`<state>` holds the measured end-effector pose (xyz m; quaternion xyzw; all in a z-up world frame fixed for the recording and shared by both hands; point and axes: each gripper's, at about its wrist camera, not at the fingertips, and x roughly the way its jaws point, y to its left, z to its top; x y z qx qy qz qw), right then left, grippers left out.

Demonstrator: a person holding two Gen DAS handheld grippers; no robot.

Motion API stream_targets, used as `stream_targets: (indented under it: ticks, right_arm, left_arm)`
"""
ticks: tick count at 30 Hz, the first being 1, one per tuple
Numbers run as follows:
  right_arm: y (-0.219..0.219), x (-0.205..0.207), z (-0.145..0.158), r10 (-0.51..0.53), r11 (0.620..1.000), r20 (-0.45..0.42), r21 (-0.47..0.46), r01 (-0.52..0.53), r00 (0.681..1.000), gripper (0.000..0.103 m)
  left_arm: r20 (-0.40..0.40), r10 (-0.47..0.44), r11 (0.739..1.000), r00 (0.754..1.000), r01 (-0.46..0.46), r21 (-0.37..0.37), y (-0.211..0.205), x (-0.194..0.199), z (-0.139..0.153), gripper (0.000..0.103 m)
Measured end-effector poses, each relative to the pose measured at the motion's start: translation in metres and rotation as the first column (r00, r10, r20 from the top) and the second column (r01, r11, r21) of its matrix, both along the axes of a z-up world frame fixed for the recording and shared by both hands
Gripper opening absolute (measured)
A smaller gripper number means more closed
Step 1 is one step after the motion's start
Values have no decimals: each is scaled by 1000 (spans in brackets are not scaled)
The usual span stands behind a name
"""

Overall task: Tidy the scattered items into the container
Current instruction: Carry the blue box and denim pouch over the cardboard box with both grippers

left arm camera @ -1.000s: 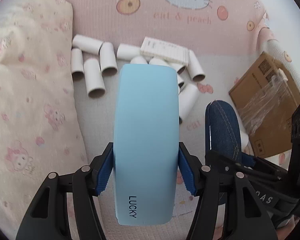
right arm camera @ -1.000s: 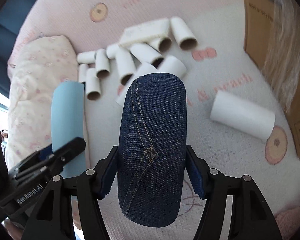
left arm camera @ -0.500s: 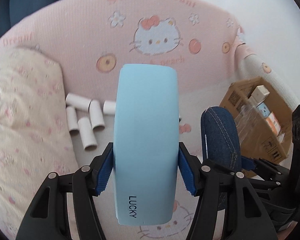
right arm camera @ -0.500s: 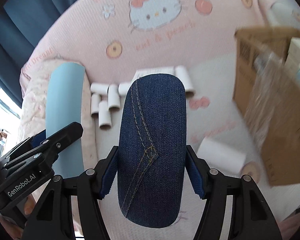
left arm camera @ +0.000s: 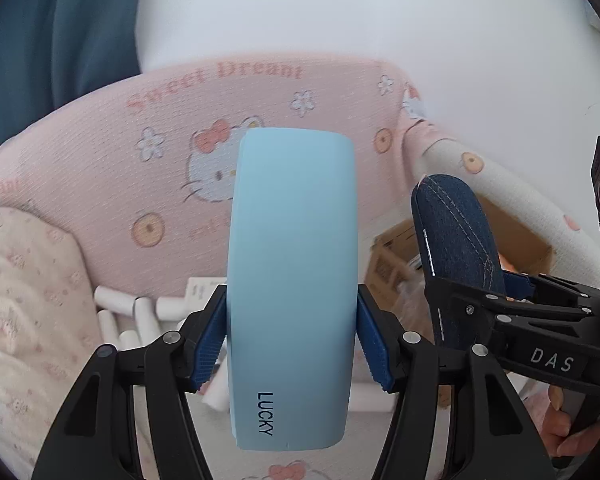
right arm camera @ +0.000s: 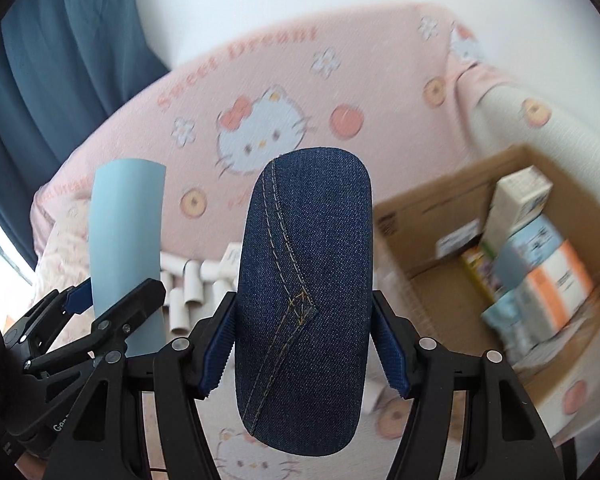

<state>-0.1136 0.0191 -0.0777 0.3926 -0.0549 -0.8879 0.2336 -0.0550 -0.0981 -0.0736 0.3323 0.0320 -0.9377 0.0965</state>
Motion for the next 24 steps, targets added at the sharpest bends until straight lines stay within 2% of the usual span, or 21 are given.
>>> stream_targets:
  ticks: [5, 10, 15, 21, 24]
  right_arm:
    - [28, -9, 21, -43, 998, -33, 46, 45, 999, 62]
    - [67, -25, 33, -94, 993, -39, 72, 96, 995, 62]
    - [107, -49, 42, -132, 983, -38, 125, 135, 991, 62]
    - [142, -82, 41, -109, 966, -41, 231, 115, 993, 62]
    - [154, -97, 32, -88, 956, -20, 279, 90, 996, 62]
  left_arm:
    - [-10, -62, 998, 998, 62, 24, 28, -29, 10, 64]
    - [1, -128, 986, 992, 127, 108, 55, -63, 10, 64]
    - [67, -187, 959, 980, 167, 227, 83, -104, -3, 64]
    - [143, -219, 920, 965, 155, 359, 110, -148, -31, 64]
    - [195, -215, 913, 957, 125, 389, 123, -166, -44, 64]
